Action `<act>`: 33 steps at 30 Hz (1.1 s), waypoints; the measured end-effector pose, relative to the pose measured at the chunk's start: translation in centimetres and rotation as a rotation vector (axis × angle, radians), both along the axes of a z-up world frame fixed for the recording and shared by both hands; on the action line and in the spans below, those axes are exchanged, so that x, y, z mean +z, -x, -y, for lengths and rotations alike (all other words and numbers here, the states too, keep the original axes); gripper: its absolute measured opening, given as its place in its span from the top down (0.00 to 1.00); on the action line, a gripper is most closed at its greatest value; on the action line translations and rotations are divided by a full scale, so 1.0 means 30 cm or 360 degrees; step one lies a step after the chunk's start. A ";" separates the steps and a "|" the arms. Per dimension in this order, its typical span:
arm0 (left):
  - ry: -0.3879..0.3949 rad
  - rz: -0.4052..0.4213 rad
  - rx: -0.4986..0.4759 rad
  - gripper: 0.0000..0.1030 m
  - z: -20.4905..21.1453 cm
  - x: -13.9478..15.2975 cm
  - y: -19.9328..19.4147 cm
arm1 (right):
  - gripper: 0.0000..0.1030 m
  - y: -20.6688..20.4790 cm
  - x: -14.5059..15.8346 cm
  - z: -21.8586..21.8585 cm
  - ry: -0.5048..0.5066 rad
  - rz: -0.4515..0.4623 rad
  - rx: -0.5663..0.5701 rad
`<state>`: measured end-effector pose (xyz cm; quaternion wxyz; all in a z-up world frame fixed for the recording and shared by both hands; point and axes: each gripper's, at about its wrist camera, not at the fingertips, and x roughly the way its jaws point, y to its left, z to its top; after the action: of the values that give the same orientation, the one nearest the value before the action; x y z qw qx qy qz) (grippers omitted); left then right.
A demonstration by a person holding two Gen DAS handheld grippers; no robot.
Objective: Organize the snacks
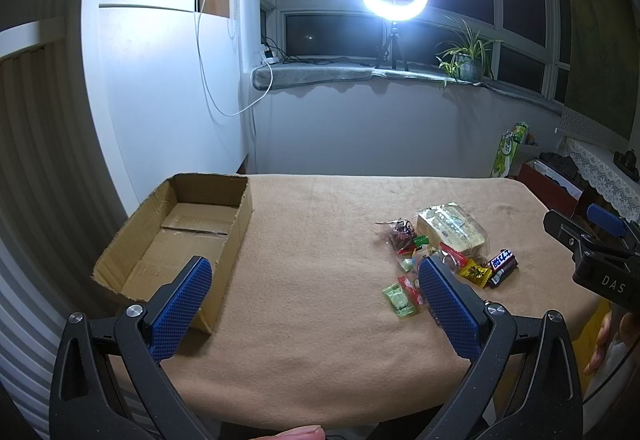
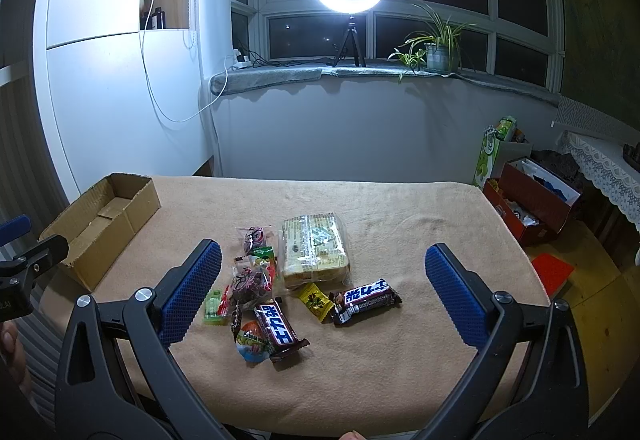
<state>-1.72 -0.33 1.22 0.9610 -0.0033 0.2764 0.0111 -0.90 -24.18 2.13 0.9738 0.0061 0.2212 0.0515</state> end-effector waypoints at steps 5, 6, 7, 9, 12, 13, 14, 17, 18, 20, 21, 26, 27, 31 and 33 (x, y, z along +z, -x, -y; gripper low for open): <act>0.0000 0.0001 0.0002 0.00 -0.001 -0.001 0.001 | 0.00 -0.001 0.002 0.000 0.0007 0.0002 0.0007; 0.0000 0.0001 0.0001 0.00 -0.001 -0.001 0.000 | 0.00 -0.001 0.003 -0.001 0.0007 0.0001 0.0005; 0.0000 0.0001 0.0001 0.00 -0.001 -0.001 0.000 | 0.00 -0.001 0.002 -0.001 0.0006 0.0000 0.0006; 0.0000 -0.0001 0.0002 0.00 -0.001 -0.001 0.000 | 0.00 -0.001 0.002 -0.001 0.0005 0.0000 0.0006; 0.0001 0.0000 0.0002 0.00 0.000 0.001 0.003 | 0.00 0.000 0.003 -0.001 0.0008 0.0003 0.0006; 0.0000 0.0000 0.0002 0.00 -0.001 0.001 0.002 | 0.00 0.001 0.004 -0.001 0.0007 0.0002 0.0008; -0.0001 0.0000 0.0003 0.00 -0.001 0.001 0.002 | 0.00 0.001 0.004 -0.001 0.0008 0.0004 0.0007; -0.0001 0.0000 0.0001 0.00 -0.001 0.002 0.003 | 0.00 -0.001 0.004 -0.001 0.0007 0.0000 0.0007; -0.0003 0.0000 0.0002 0.00 -0.002 0.003 0.002 | 0.00 0.001 0.005 -0.001 0.0006 0.0002 0.0006; -0.0003 0.0000 -0.0001 0.00 -0.004 0.004 0.002 | 0.00 -0.001 0.004 -0.003 0.0009 0.0003 0.0005; -0.0004 0.0001 0.0000 0.00 -0.004 0.005 0.002 | 0.00 -0.001 0.004 -0.002 0.0009 0.0003 0.0005; -0.0003 0.0000 0.0000 0.00 -0.004 0.003 0.002 | 0.00 -0.001 0.004 -0.004 0.0009 0.0002 0.0006; -0.0004 0.0000 0.0000 0.00 -0.004 0.004 0.002 | 0.00 -0.001 0.004 -0.003 0.0009 0.0002 0.0006; -0.0005 -0.0002 -0.0002 0.00 -0.005 0.006 0.000 | 0.00 0.000 0.004 -0.004 0.0009 0.0002 0.0004; -0.0006 -0.0002 0.0000 0.00 -0.004 0.006 0.000 | 0.00 0.000 0.004 -0.004 0.0006 0.0002 0.0001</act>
<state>-1.73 -0.21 1.39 0.9608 -0.0016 0.2770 0.0116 -0.89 -24.06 2.24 0.9740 0.0040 0.2208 0.0514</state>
